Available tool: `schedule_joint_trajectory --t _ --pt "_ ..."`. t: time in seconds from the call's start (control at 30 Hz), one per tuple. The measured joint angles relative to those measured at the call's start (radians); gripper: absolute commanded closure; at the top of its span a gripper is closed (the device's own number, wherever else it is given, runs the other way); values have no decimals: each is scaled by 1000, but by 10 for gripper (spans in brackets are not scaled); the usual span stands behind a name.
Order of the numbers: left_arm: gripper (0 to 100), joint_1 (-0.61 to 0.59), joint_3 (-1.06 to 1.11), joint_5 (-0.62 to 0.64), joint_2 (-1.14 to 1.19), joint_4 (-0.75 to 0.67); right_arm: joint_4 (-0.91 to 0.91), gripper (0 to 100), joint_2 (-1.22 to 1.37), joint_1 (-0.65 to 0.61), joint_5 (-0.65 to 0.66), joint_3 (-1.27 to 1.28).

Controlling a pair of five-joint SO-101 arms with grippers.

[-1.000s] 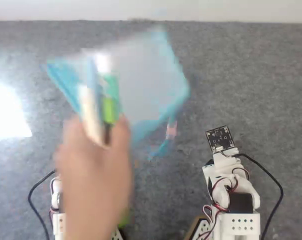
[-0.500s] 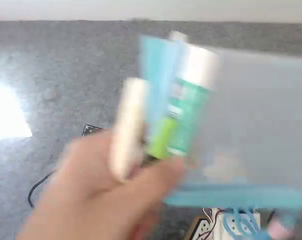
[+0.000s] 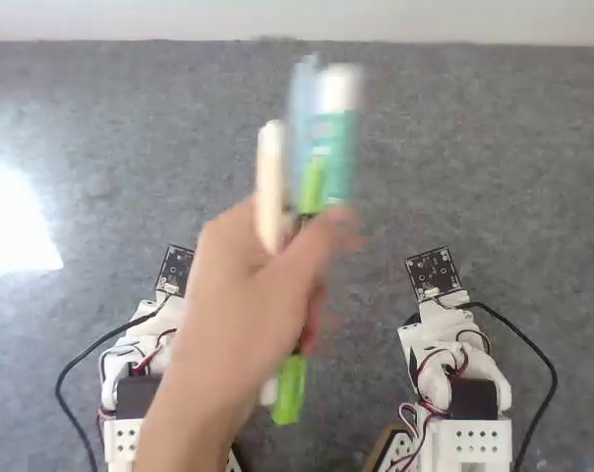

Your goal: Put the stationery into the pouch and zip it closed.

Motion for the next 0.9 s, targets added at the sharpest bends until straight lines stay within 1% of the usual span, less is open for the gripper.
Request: schedule_joint_trajectory --t 0.4,0.57,0.9 --pt "867 -2 0 0 0 0 0 984 0 -5 0 0" --pt "867 0 0 0 0 0 0 984 0 -120 0 0" --pt "867 -2 0 0 0 0 0 984 0 -150 0 0"
